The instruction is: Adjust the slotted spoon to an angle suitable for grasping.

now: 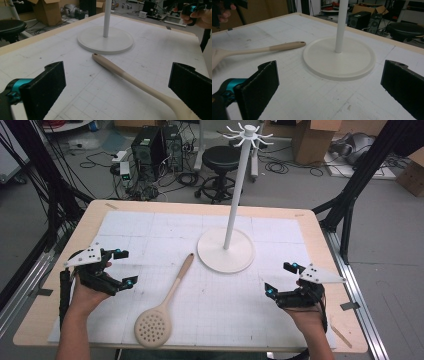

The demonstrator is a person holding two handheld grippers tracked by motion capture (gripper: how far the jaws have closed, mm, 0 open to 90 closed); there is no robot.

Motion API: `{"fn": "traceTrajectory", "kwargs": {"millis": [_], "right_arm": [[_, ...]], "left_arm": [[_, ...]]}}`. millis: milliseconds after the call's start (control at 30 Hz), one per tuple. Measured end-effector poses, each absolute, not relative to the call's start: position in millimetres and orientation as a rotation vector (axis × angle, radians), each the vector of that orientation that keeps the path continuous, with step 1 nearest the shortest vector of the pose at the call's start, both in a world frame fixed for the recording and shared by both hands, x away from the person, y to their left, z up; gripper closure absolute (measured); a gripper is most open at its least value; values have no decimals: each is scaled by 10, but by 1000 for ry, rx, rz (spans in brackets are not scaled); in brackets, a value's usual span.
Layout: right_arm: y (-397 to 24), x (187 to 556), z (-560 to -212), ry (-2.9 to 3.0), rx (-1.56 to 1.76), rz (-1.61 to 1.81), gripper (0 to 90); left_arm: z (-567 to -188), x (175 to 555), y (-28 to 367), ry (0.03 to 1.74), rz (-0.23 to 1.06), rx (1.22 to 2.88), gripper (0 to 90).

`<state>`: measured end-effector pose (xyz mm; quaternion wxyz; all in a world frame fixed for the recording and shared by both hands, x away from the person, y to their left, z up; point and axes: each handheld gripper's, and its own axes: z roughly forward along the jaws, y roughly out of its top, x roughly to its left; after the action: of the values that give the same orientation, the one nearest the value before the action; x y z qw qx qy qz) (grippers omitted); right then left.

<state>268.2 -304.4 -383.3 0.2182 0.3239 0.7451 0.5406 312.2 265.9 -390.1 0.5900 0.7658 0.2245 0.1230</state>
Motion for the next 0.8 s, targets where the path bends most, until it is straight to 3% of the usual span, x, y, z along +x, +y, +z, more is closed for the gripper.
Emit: {"fn": "traceTrajectory", "kwargs": {"millis": [800], "right_arm": [[-3076, 2669, -3877, 2065, 921, 1452, 3]], "left_arm": [[-3811, 3148, 2390, 535, 264, 1836, 17]]}}
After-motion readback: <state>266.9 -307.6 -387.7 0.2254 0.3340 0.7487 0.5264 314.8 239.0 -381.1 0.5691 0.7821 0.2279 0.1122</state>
